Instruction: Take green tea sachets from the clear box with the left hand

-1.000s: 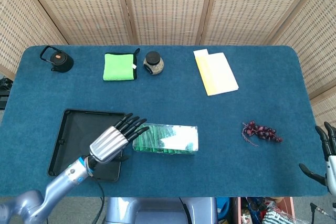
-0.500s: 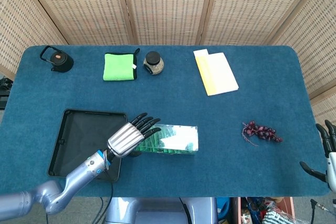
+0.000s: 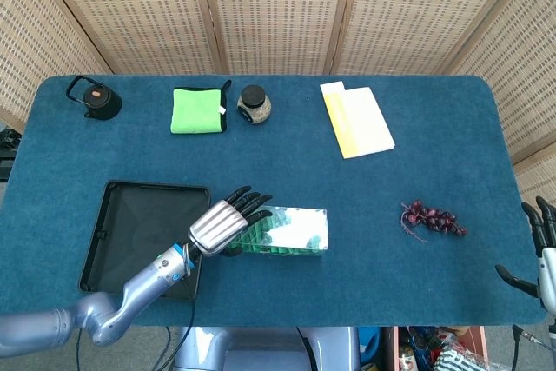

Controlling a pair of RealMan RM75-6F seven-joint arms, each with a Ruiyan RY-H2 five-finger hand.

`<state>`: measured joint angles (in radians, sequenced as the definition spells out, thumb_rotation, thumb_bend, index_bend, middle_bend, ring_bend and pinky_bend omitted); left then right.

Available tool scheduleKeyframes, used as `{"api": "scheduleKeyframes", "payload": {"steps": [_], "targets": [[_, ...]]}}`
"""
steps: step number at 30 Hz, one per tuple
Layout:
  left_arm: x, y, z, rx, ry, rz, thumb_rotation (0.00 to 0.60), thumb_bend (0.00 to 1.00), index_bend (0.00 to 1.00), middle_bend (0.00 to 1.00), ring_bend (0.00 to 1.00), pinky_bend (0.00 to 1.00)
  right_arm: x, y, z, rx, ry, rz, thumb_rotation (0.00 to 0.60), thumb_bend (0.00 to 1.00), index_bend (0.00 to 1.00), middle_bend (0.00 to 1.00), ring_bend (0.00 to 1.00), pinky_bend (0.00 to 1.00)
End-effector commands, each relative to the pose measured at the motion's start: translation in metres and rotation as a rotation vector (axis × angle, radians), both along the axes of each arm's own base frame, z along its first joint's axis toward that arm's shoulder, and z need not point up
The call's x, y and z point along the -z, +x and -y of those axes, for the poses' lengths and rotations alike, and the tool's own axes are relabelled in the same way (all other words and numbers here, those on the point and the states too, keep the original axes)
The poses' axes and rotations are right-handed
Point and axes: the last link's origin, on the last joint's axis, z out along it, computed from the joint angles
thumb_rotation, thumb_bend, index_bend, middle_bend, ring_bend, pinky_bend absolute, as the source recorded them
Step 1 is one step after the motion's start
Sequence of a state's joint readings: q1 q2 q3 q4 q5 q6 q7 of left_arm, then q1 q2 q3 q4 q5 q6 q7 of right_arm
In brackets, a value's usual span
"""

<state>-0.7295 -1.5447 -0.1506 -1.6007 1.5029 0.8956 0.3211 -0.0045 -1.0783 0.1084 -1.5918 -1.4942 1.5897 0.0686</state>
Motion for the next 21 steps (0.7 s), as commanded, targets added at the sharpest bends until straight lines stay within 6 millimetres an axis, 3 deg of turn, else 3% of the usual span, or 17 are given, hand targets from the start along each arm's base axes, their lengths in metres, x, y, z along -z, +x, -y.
{"api": "scheduleKeyframes", "payload": {"steps": [1,7,21], "targets": [[0.002,0.001,-0.001,-0.002,-0.003,0.001,0.600,0.24,0.22,0.10,0.13,0.09,0.000,-0.001,0.001,0.002,0.000,0.000,0.600,0.00,0.00,0.00,0.00,0.00],[0.001,0.003,-0.003,-0.008,0.003,0.036,0.600,0.42,0.33,0.22,0.21,0.13,-0.001,-0.002,0.002,0.010,-0.002,0.004,0.600,0.00,0.00,0.00,0.00,0.00],[-0.028,0.023,-0.032,-0.050,0.048,0.138,0.600,0.44,0.36,0.24,0.23,0.15,0.001,-0.004,0.005,0.026,0.000,0.000,0.600,0.00,0.00,0.00,0.00,0.00]]}}
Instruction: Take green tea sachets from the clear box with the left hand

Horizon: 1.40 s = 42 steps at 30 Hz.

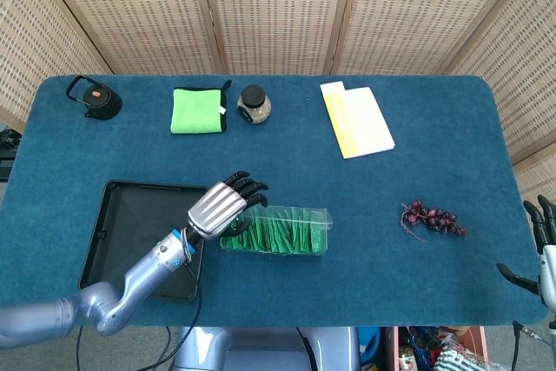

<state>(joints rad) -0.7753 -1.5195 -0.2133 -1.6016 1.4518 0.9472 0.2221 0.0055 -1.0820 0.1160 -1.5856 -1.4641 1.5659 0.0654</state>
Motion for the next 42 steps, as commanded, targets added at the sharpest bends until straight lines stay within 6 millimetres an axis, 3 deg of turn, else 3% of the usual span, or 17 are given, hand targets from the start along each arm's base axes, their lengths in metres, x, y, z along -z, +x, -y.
{"api": "scheduleKeyframes", "payload": {"steps": [1,7,19,22,25,28,42], "targets": [[-0.007,0.006,-0.009,-0.005,0.011,0.007,0.600,0.44,0.36,0.24,0.24,0.15,0.000,0.000,0.001,0.002,-0.001,0.001,0.600,0.00,0.00,0.00,0.00,0.00],[-0.022,0.016,-0.047,-0.100,0.020,0.029,0.600,0.44,0.36,0.25,0.24,0.15,-0.002,-0.004,0.004,0.024,-0.007,0.003,0.600,0.00,0.00,0.00,0.00,0.00],[-0.006,-0.006,-0.080,-0.258,-0.009,-0.042,0.600,0.44,0.36,0.25,0.24,0.15,-0.001,-0.008,0.007,0.044,0.003,0.005,0.600,0.00,0.00,0.00,0.00,0.00],[-0.007,-0.009,-0.080,-0.260,-0.011,-0.037,0.600,0.44,0.33,0.16,0.18,0.14,0.000,-0.009,0.007,0.050,0.005,0.002,0.600,0.00,0.00,0.00,0.00,0.00],[-0.009,-0.009,-0.078,-0.252,-0.010,-0.026,0.600,0.43,0.18,0.03,0.03,0.05,0.000,-0.009,0.008,0.053,0.004,0.001,0.600,0.00,0.00,0.00,0.00,0.00],[-0.017,-0.005,-0.067,-0.182,-0.002,-0.014,0.600,0.36,0.11,0.00,0.00,0.00,0.000,-0.010,0.009,0.058,0.003,-0.002,0.600,0.00,0.00,0.00,0.00,0.00],[-0.009,-0.016,-0.025,0.083,-0.043,-0.208,0.600,0.35,0.34,0.00,0.00,0.00,0.000,-0.012,0.011,0.072,0.005,-0.004,0.600,0.00,0.00,0.00,0.00,0.00]]}}
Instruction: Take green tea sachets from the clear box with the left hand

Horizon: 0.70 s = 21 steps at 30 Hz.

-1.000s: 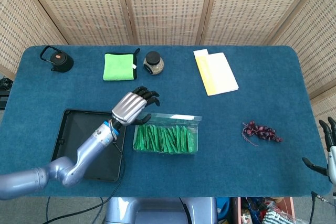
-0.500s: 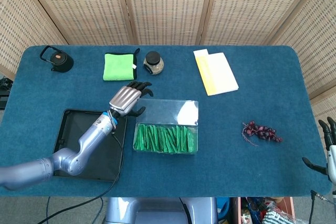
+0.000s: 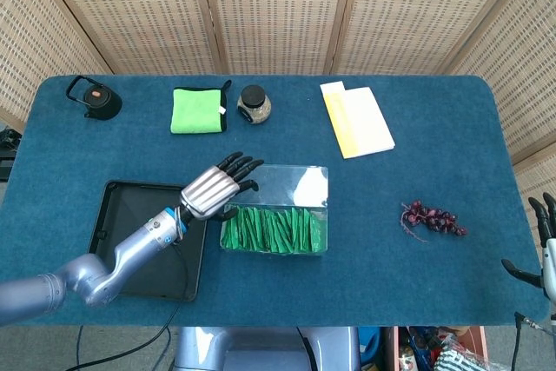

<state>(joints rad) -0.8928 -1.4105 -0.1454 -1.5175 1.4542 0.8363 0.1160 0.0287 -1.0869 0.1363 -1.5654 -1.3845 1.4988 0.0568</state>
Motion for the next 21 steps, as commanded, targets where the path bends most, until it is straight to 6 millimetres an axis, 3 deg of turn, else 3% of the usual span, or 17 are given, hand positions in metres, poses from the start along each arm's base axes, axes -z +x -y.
{"api": "scheduleKeyframes", "payload": {"steps": [1,15,21], "targets": [[0.004,0.001,0.007,0.065,-0.001,-0.039,0.600,0.35,0.34,0.00,0.00,0.00,0.000,0.000,0.000,0.002,0.001,0.000,0.600,0.00,0.00,0.00,0.00,0.00],[0.060,0.046,0.009,0.222,0.011,-0.048,0.600,0.35,0.37,0.00,0.00,0.00,-0.001,-0.004,0.003,0.022,0.003,0.001,0.600,0.00,0.00,0.00,0.00,0.00],[0.075,0.055,0.009,0.225,-0.002,-0.060,0.600,0.35,0.37,0.00,0.00,0.00,-0.002,-0.006,0.004,0.028,-0.002,0.006,0.600,0.00,0.00,0.00,0.00,0.00]]}}
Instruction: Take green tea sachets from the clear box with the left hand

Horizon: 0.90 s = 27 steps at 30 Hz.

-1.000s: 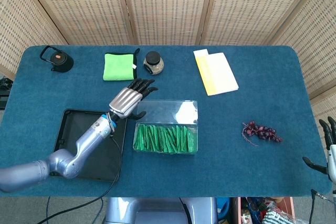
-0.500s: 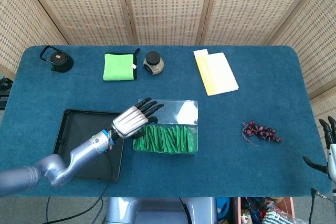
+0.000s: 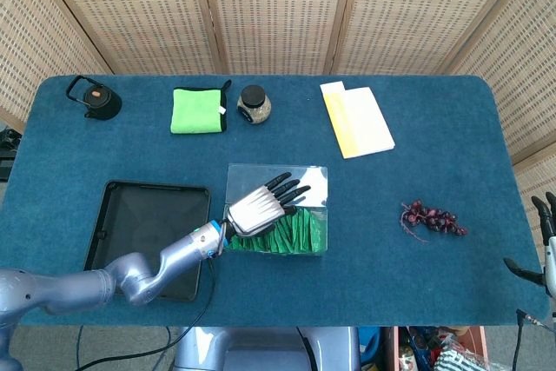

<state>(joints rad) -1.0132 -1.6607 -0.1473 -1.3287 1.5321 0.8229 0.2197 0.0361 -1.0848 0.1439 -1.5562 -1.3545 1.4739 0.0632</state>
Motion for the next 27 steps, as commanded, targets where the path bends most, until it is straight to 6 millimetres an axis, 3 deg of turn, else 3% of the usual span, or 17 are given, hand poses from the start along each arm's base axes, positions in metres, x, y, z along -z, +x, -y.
{"api": "scheduleKeyframes", "payload": {"steps": [1,16,27], "targets": [[0.006,0.005,0.000,0.002,-0.004,-0.009,0.600,0.35,0.37,0.00,0.00,0.00,-0.001,-0.001,0.000,0.003,-0.003,0.003,0.600,0.00,0.00,0.00,0.00,0.00],[0.026,0.016,0.003,-0.011,-0.033,-0.041,0.600,0.35,0.41,0.00,0.00,0.00,-0.003,-0.002,0.000,0.011,-0.006,0.012,0.600,0.00,0.00,0.00,0.00,0.00],[0.029,0.014,0.004,-0.021,-0.030,-0.043,0.600,0.36,0.45,0.00,0.00,0.00,-0.002,-0.002,0.001,0.010,-0.001,0.016,0.600,0.00,0.00,0.00,0.00,0.00]]}}
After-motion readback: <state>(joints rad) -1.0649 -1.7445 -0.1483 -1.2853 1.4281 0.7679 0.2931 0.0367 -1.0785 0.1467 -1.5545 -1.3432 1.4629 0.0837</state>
